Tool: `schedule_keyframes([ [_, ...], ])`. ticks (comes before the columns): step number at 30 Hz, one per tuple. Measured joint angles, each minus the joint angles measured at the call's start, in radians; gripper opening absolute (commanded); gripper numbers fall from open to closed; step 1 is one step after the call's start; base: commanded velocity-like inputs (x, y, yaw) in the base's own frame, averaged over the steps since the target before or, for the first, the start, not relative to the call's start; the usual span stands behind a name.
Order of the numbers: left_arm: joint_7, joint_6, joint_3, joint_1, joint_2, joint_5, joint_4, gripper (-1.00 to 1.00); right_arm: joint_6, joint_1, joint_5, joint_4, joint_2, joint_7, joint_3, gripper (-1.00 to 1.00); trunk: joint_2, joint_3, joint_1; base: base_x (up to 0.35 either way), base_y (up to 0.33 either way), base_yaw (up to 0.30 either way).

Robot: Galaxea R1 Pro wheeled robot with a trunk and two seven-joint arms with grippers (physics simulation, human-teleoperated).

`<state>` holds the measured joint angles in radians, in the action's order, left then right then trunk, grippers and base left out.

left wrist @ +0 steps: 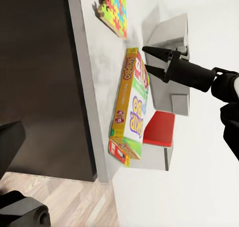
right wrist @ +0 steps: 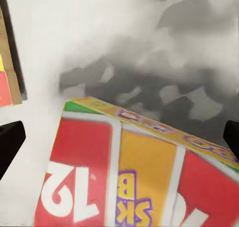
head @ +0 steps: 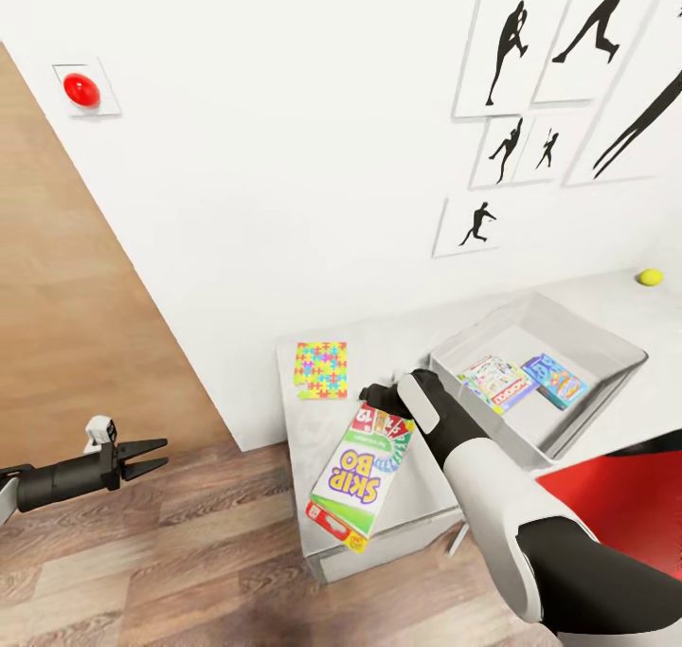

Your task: Put all the toys in the child's room - the three board games (two on the bed and one on the table), the two jigsaw puzzles on the table, and the tennis ball on the table - inside the toy box on the table in the child's room.

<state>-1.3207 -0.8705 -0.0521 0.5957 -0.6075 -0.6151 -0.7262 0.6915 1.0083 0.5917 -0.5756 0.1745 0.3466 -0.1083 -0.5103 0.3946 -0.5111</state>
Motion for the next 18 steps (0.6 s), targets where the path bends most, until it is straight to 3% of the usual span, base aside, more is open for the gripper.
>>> schedule_keyframes([
  [18, 0.000, -0.001, 0.001, 0.000, -0.002, 0.000, 0.000, 1.00, 0.000, 0.000, 0.000, 0.000, 0.000, 0.000, -0.001, 1.00, 0.000, 0.000, 0.000, -0.081, 0.095, 0.000],
])
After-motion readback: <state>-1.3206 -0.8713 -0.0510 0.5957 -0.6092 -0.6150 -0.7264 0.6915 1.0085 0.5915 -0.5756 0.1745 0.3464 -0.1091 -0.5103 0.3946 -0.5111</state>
